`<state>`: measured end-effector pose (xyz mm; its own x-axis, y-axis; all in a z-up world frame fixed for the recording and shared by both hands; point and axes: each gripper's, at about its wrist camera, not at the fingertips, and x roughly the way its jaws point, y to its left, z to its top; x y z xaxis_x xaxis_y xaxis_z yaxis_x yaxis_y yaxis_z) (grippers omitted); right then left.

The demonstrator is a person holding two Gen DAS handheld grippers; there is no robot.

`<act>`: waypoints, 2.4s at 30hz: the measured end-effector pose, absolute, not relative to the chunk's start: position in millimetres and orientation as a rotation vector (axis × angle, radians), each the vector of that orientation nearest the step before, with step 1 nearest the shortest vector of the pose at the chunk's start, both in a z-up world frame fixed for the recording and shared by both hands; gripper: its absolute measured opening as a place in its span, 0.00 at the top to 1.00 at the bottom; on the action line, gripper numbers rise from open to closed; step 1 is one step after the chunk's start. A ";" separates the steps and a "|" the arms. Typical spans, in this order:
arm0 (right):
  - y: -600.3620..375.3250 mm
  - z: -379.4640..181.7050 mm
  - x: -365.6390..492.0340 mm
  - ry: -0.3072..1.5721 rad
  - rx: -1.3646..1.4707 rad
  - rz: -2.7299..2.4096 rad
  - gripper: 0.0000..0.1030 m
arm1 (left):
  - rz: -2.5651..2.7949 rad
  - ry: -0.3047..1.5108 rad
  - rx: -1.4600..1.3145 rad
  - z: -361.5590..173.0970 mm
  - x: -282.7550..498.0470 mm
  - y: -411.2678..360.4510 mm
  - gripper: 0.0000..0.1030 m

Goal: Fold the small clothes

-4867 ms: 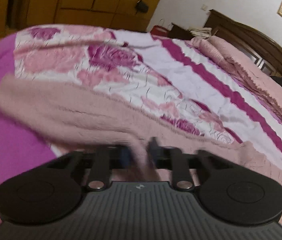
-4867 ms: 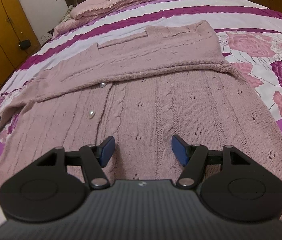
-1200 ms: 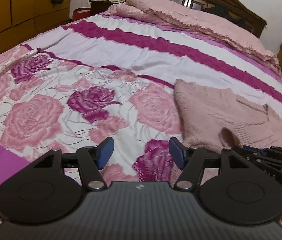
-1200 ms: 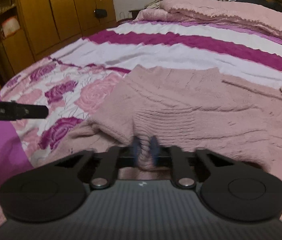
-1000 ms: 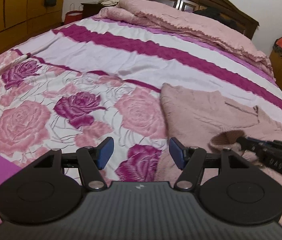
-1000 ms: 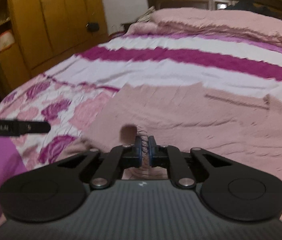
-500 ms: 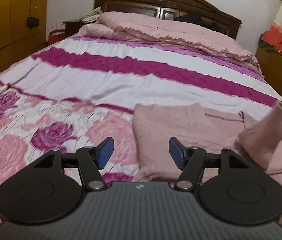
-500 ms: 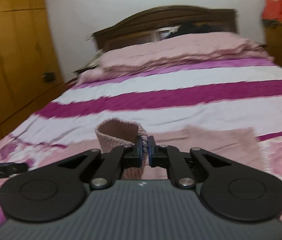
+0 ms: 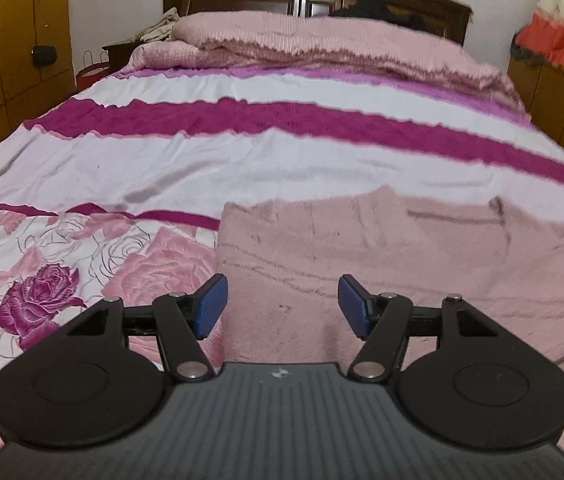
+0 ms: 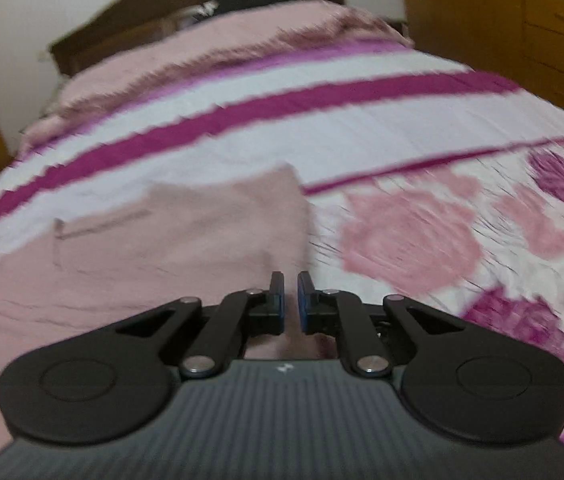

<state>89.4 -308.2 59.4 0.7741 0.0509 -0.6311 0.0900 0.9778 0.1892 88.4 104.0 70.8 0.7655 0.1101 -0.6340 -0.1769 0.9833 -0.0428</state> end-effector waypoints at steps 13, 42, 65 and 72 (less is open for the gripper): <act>-310.4 79.7 112.5 0.677 0.184 0.079 0.87 | 0.169 0.747 -0.069 40.6 101.1 103.4 0.34; -255.5 91.7 111.7 0.608 0.009 0.247 0.86 | 0.085 0.623 -0.049 54.8 103.5 91.2 0.34; -280.1 66.1 105.3 0.641 0.252 0.234 0.33 | 0.194 0.696 -0.078 46.6 107.8 94.9 0.28; -272.9 98.6 63.3 0.595 0.215 0.241 0.33 | 0.172 0.712 -0.086 75.9 63.6 91.4 0.27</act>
<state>63.3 -272.9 98.6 0.8014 0.2850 -0.5258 -0.1617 0.9497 0.2683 63.6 91.4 75.9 0.7439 0.1273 -0.6561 -0.1861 0.9823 -0.0204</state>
